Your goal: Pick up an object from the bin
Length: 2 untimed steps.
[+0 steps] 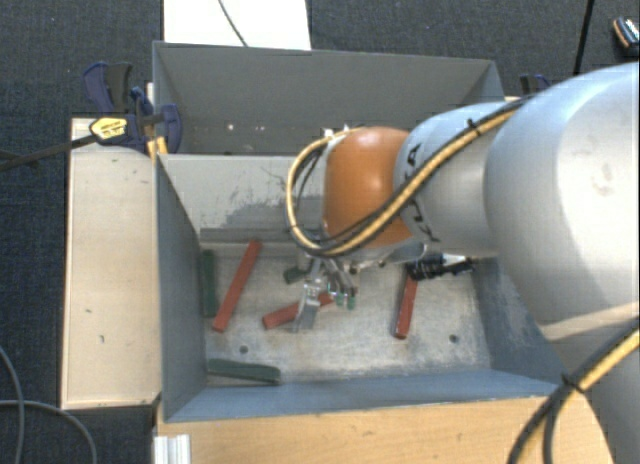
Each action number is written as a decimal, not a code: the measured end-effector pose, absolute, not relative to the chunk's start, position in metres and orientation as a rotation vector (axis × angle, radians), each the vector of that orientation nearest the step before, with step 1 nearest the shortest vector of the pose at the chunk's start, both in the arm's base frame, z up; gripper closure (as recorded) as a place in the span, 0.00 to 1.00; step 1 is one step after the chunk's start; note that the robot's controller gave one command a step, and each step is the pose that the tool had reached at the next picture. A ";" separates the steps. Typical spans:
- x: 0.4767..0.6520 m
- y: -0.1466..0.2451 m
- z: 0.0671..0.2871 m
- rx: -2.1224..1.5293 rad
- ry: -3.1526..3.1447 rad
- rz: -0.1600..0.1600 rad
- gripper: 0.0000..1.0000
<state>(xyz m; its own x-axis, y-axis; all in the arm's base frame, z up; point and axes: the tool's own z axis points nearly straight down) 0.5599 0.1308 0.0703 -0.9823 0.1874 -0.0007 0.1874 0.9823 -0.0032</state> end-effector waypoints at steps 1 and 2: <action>0.561 0.136 0.074 0.292 3.121 0.005 1.00; 0.541 0.146 0.193 0.320 3.116 0.007 1.00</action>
Offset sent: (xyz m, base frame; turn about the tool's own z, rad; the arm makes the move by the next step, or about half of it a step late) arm 0.0000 0.0000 0.0000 0.0000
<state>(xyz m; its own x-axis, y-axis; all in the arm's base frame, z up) 0.5407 0.1464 0.1933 -0.9791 0.2034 -0.0084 0.2033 0.9791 0.0052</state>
